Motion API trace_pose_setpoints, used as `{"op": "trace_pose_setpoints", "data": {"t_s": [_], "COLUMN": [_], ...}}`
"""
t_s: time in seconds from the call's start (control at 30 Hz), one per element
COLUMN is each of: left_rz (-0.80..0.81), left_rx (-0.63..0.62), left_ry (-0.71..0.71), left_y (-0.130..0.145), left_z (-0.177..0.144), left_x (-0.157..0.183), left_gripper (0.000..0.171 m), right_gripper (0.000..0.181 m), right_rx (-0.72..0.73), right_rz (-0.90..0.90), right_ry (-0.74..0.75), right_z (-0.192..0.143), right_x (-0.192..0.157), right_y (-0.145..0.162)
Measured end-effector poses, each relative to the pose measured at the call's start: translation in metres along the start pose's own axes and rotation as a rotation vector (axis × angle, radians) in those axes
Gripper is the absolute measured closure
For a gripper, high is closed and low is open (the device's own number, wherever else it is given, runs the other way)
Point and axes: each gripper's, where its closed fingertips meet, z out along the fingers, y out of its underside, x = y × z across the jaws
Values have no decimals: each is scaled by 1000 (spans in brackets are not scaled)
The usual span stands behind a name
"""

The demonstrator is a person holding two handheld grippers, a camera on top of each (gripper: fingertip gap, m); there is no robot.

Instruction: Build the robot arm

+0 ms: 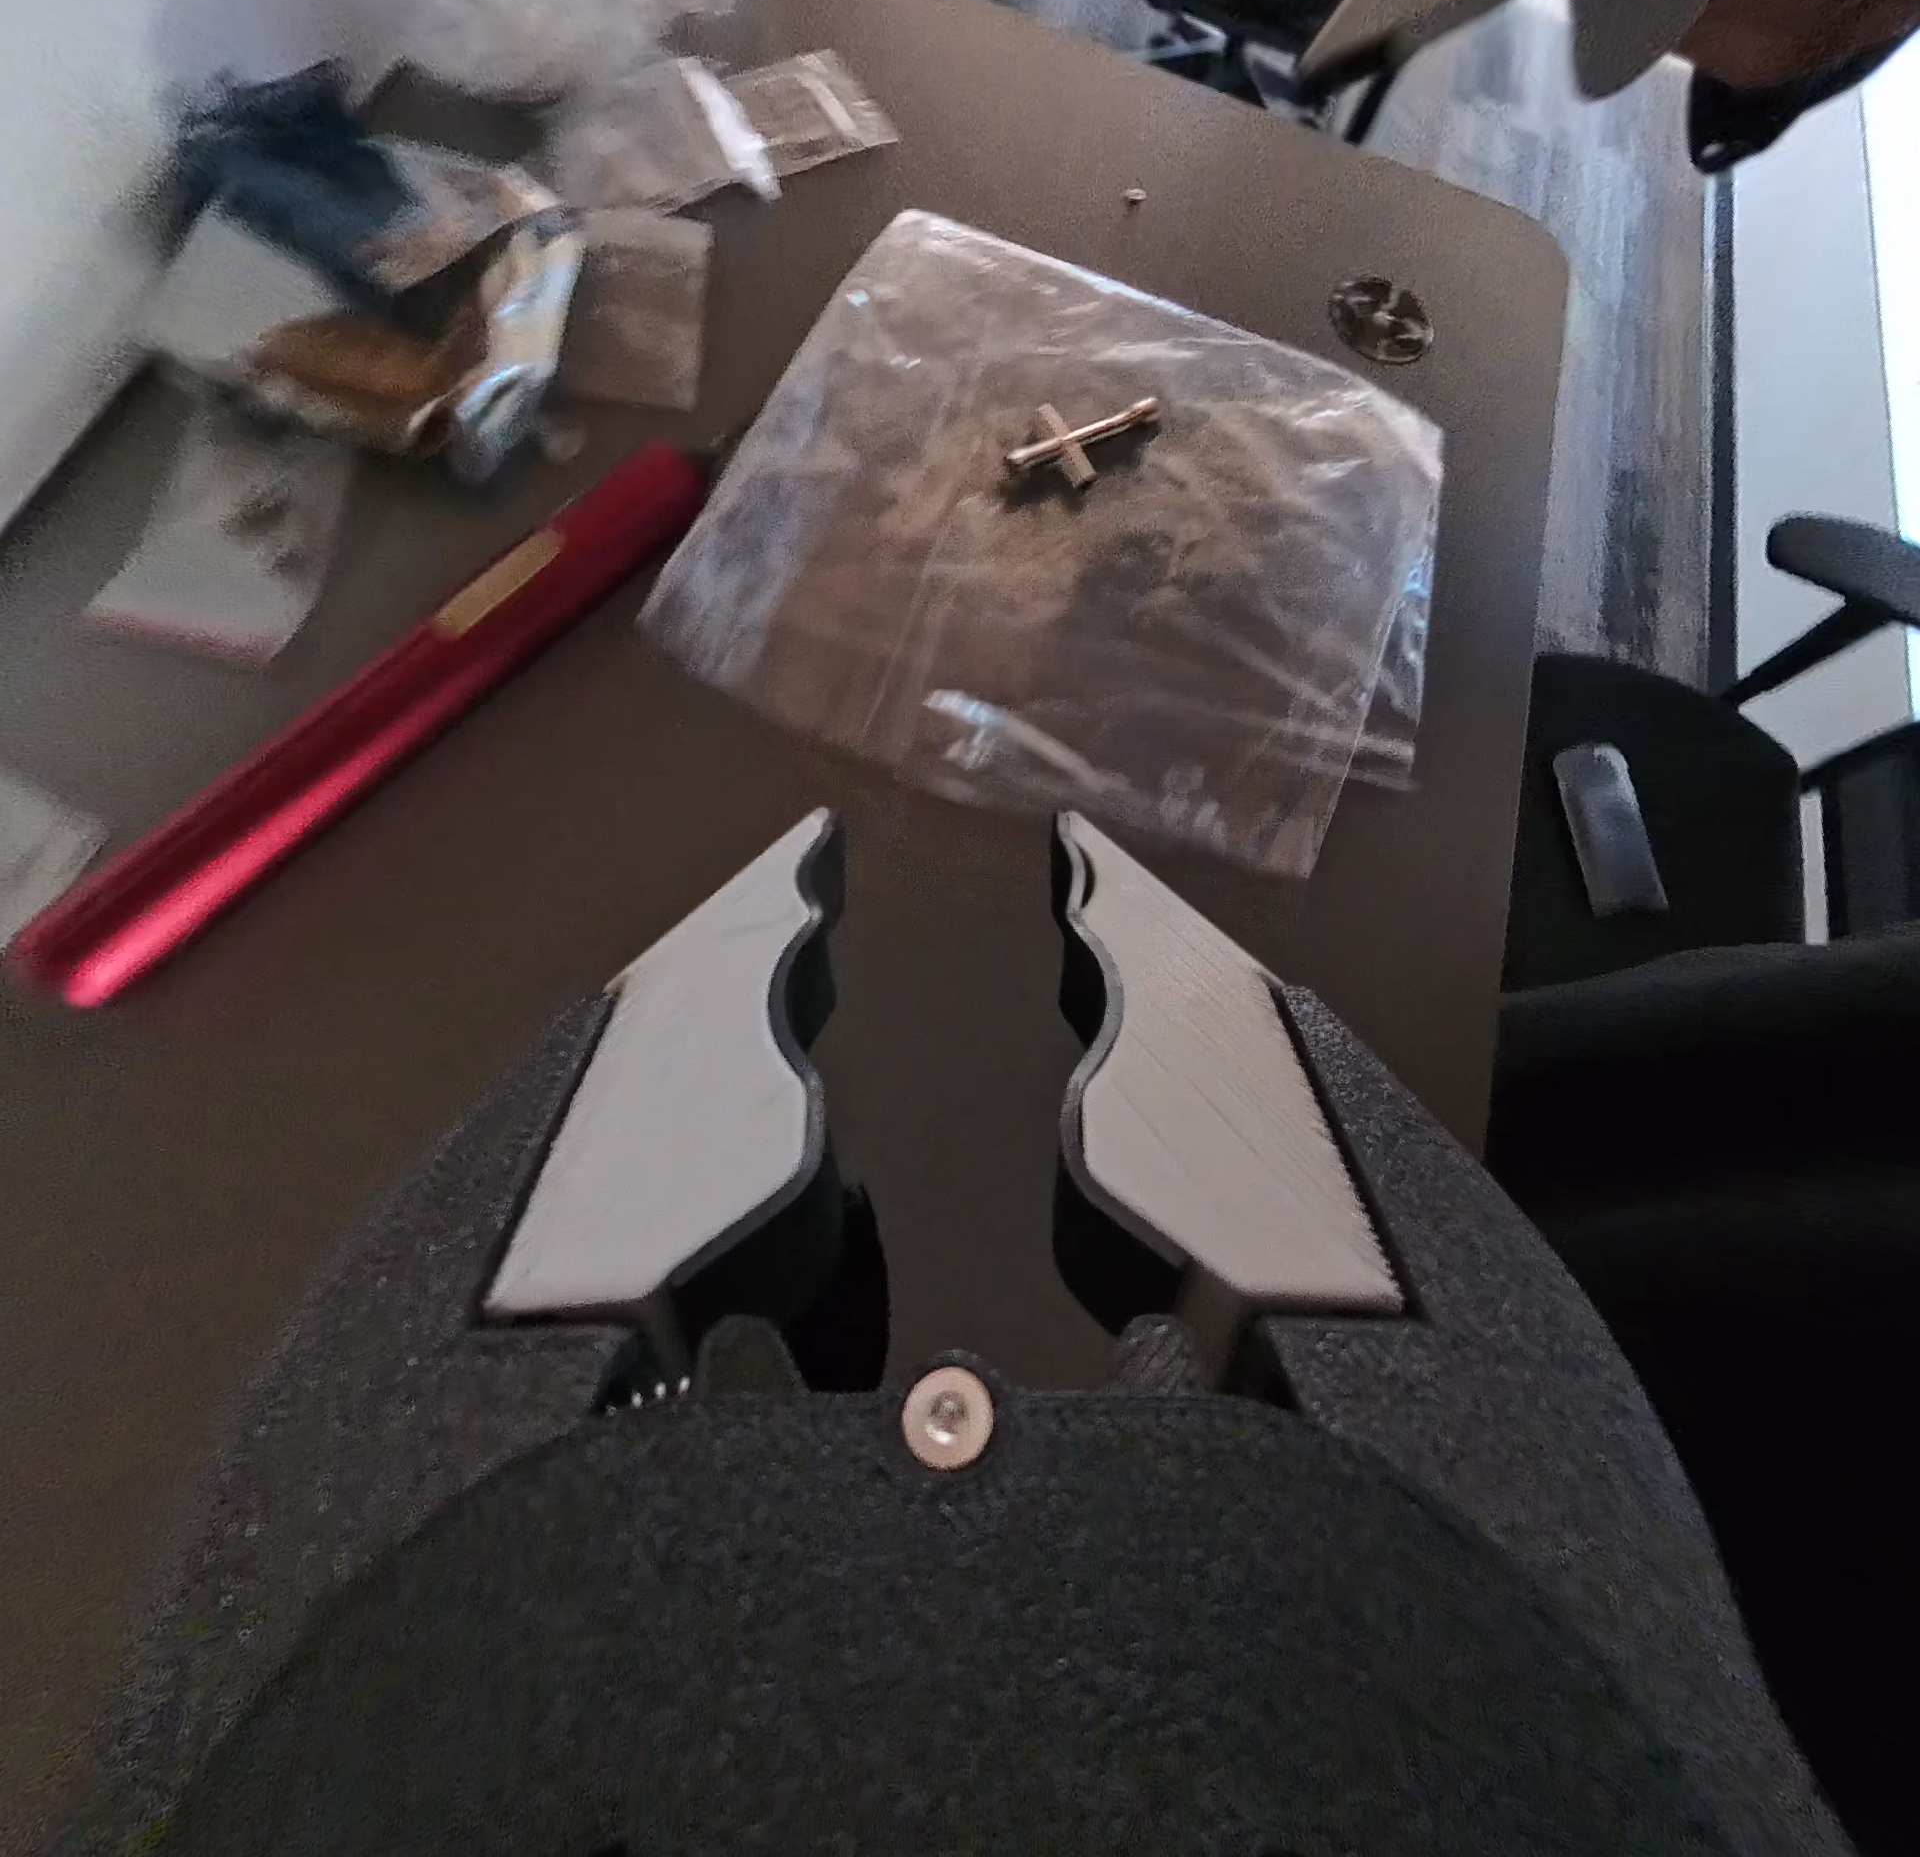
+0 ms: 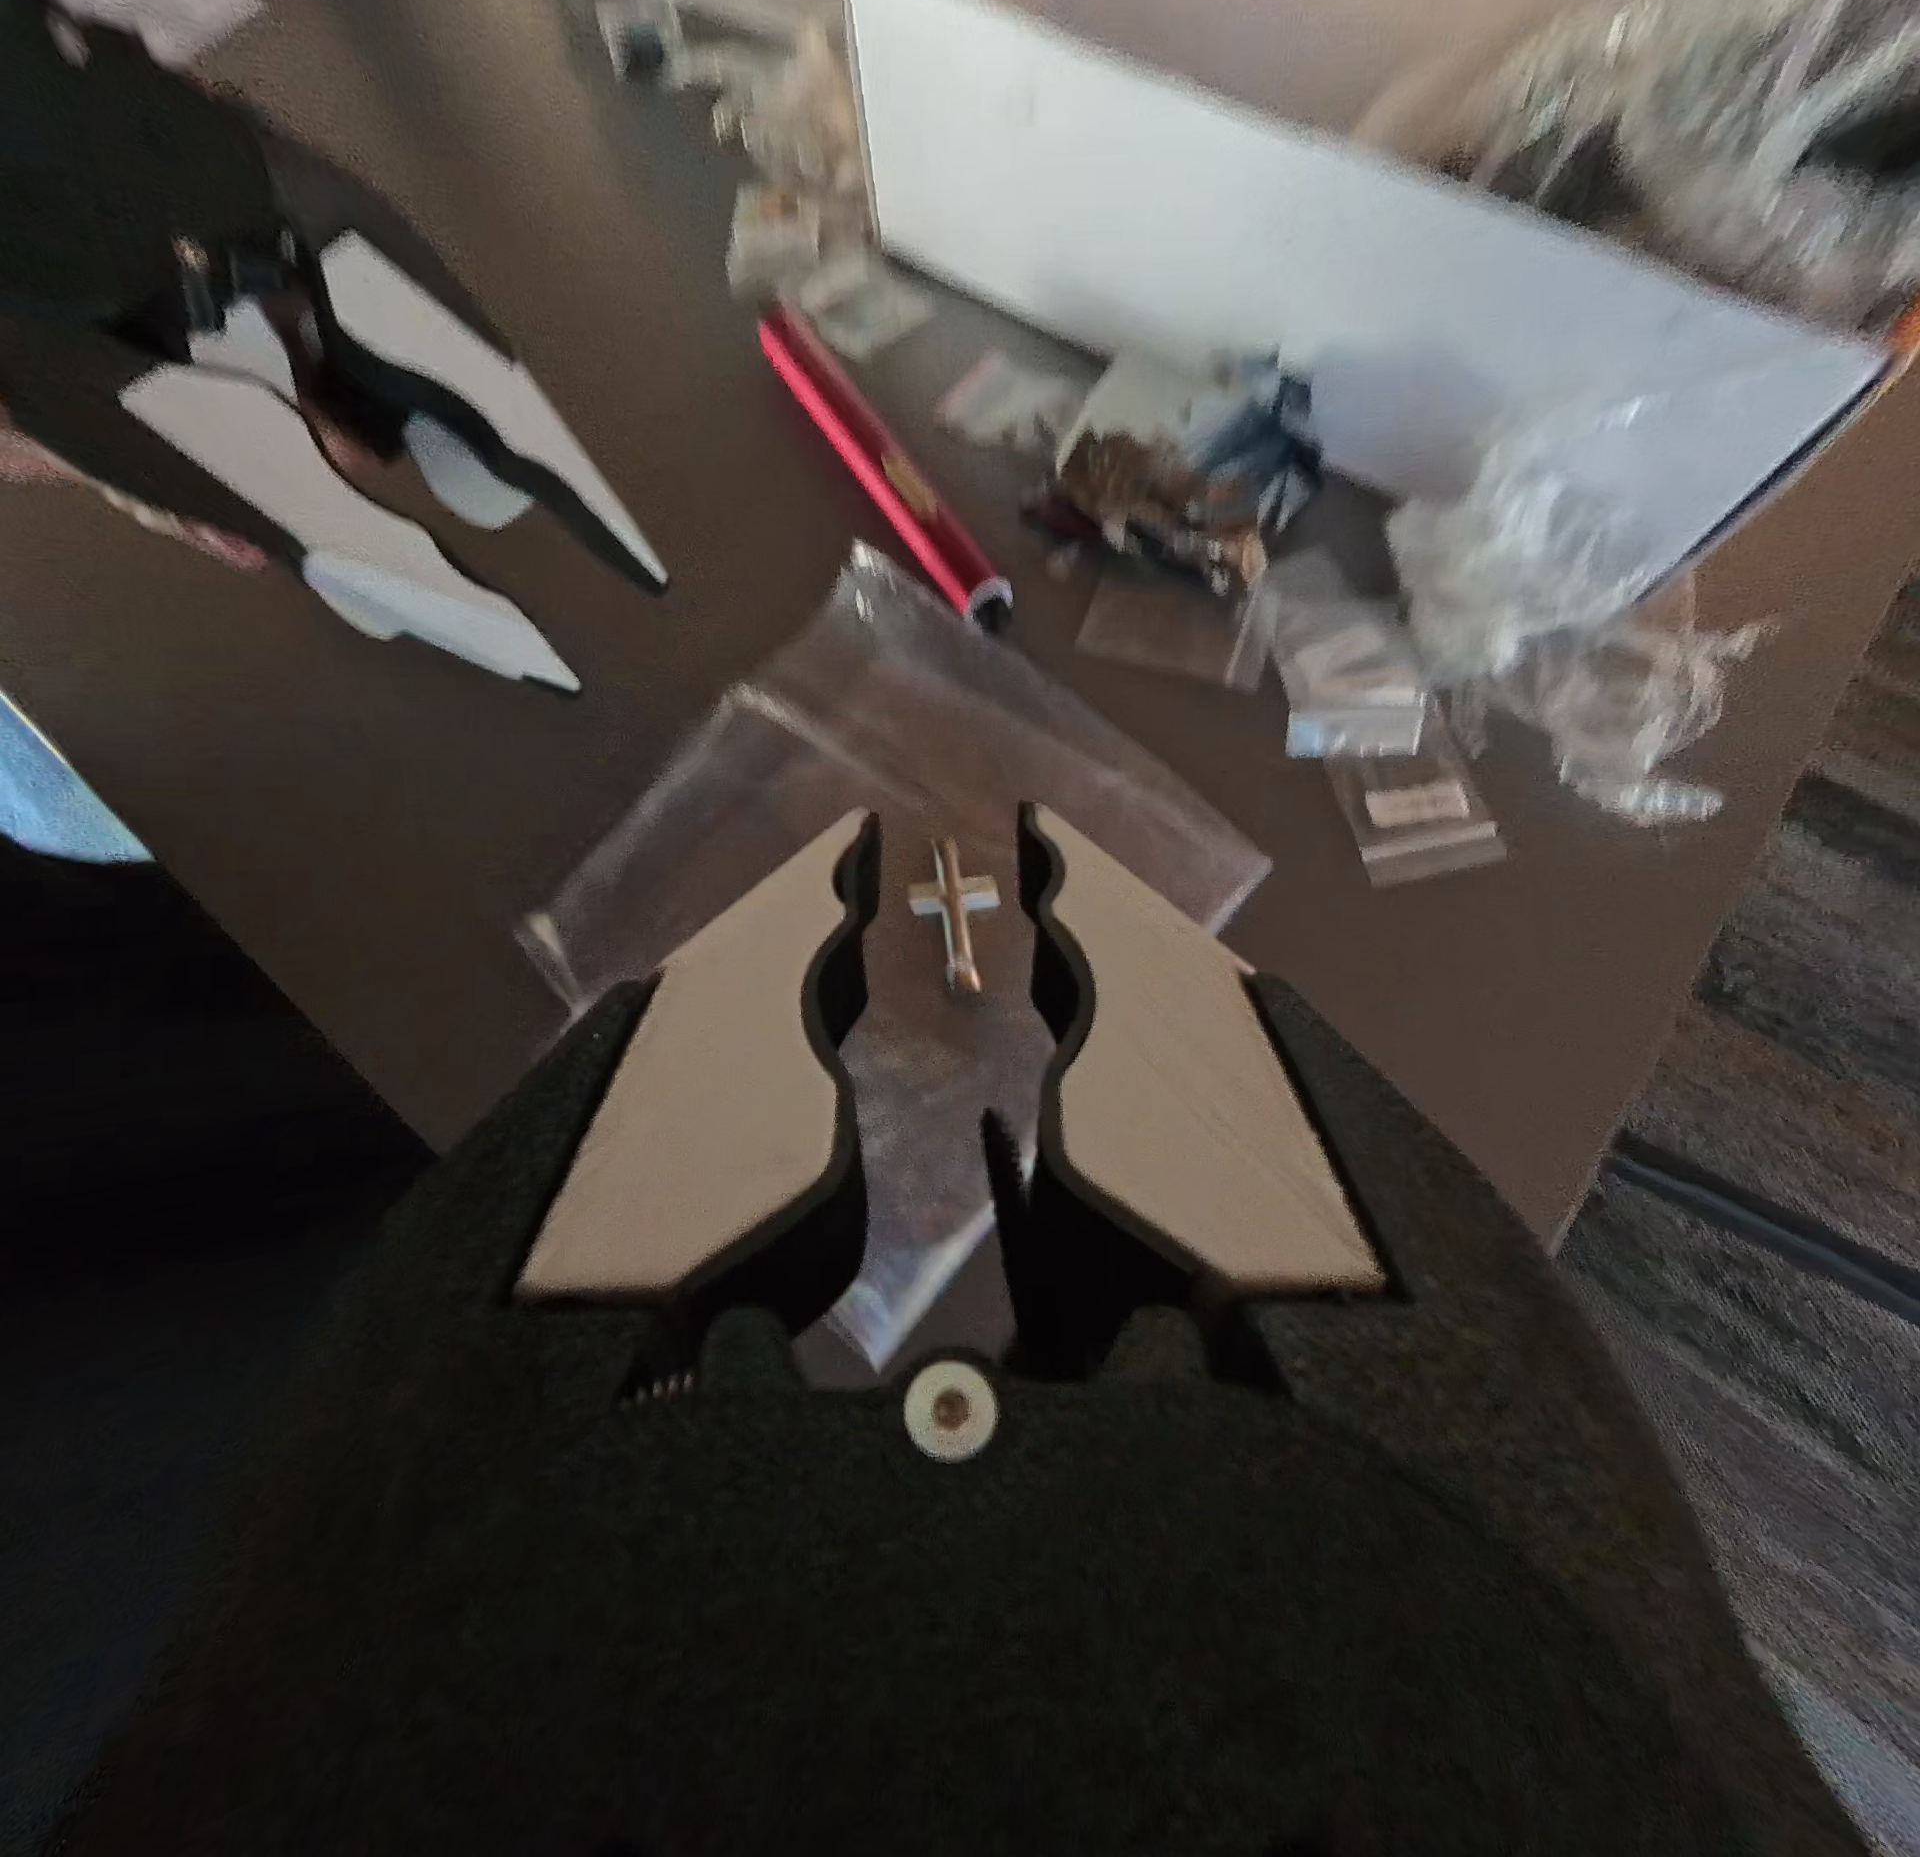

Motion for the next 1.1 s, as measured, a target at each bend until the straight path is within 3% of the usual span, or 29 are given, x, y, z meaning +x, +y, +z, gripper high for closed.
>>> {"op": "trace_pose_setpoints", "data": {"t_s": [0.07, 0.17, 0.33, 0.47, 0.6, 0.67, 0.77, 0.87, 0.93, 1.0, 1.1], "left_rz": [-67, -181, -334, -422, -415, -422, -348, -251, -254, -278, -306], "left_rx": [31, 59, 84, 167, 292, 303, 368, 451, 387, 240, 79], "left_ry": [-59, -193, -459, -607, -665, -684, -752, -824, -781, -733, -739], "left_y": [18, 59, 136, 165, 154, 149, 115, 68, 51, 49, 49], "left_z": [-33, -96, -216, -289, -324, -332, -374, -441, -462, -460, -443], "left_x": [-18, -60, -152, -227, -296, -320, -345, -370, -394, -425, -474], "left_gripper": [132, 131, 131, 120, 116, 116, 122, 133, 132, 128, 133], "right_gripper": [160, 160, 151, 138, 117, 117, 126, 128, 129, 131, 151], "right_rx": [72, 124, 99, 107, 191, 283, 319, 350, 306, 280, 327], "right_rz": [10, -13, -71, -75, -3, -48, -67, -8, -13, -38, -35], "right_ry": [7, -65, -205, -279, -314, -253, -190, -246, -264, -245, -194], "right_z": [6, 43, 154, 247, 338, 380, 437, 469, 490, 508, 515], "right_x": [-14, -61, -153, -202, -217, -215, -206, -207, -213, -217, -214], "right_y": [-26, -62, -114, -178, -289, -353, -412, -448, -453, -452, -456]}}
